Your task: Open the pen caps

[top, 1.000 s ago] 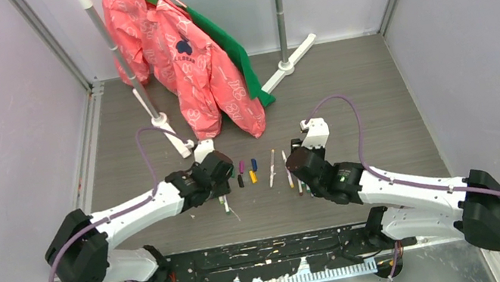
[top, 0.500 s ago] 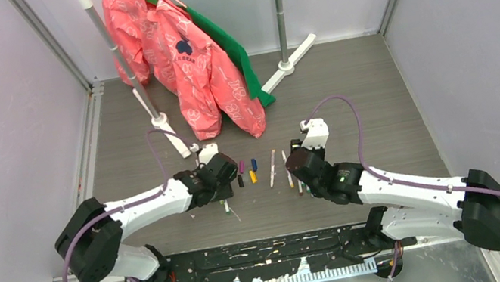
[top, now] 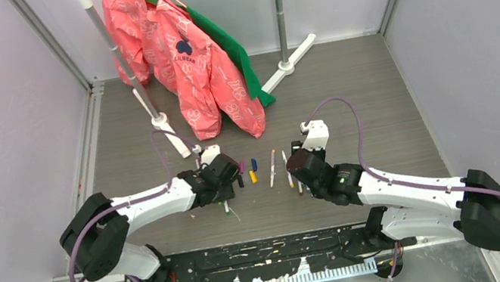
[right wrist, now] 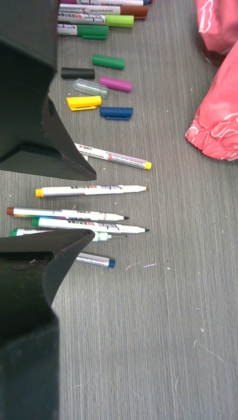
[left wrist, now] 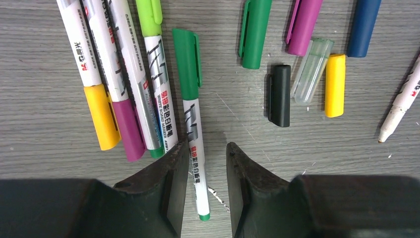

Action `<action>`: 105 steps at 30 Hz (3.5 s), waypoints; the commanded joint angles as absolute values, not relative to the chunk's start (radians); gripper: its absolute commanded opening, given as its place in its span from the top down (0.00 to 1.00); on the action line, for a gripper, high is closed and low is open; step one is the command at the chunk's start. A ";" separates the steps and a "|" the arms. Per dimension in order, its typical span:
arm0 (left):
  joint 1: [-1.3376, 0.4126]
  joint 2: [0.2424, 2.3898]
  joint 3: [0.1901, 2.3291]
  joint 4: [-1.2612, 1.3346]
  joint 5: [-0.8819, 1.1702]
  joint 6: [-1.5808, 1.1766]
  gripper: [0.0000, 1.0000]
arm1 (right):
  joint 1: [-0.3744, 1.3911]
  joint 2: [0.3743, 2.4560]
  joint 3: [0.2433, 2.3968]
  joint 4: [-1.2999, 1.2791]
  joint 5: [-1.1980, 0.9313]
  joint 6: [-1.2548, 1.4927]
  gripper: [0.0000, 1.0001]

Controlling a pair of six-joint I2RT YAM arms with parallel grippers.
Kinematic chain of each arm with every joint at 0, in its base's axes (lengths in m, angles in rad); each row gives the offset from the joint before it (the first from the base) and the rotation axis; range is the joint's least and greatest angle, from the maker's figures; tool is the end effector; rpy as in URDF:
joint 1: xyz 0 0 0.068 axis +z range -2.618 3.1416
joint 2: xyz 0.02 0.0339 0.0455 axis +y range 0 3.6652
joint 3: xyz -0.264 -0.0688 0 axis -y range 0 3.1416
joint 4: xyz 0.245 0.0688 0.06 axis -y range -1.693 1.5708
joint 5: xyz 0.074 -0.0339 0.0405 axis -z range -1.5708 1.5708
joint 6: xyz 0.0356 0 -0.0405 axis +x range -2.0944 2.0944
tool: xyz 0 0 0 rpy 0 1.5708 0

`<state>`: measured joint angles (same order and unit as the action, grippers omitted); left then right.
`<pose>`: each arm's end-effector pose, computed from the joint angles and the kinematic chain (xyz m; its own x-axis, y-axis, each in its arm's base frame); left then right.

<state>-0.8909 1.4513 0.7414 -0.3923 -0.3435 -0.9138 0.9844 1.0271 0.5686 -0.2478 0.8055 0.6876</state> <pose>0.1741 -0.1962 0.1655 -0.8467 -0.1387 -0.5138 -0.0554 0.9832 -0.1741 0.1347 0.1563 0.2208 -0.4511 0.1156 -0.8850 0.0167 0.9925 0.1211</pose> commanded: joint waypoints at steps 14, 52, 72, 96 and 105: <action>-0.894 1.515 0.698 -0.336 -0.307 -0.957 0.80 | 0.986 0.979 0.564 -0.236 0.827 0.708 0.54; -0.943 1.056 0.481 -0.122 -0.315 -0.864 1.00 | 0.986 1.203 0.573 0.296 0.302 0.699 0.40; -0.946 1.027 0.451 0.038 -0.169 -0.832 1.00 | 0.985 1.380 0.603 0.483 0.156 0.730 0.40; -0.968 1.049 0.442 0.079 -0.146 -0.848 1.00 | 0.953 1.474 0.596 0.605 0.131 0.757 0.64; -0.971 1.078 0.440 0.104 -0.145 -0.856 0.93 | 0.933 1.488 0.572 0.646 0.100 0.787 0.99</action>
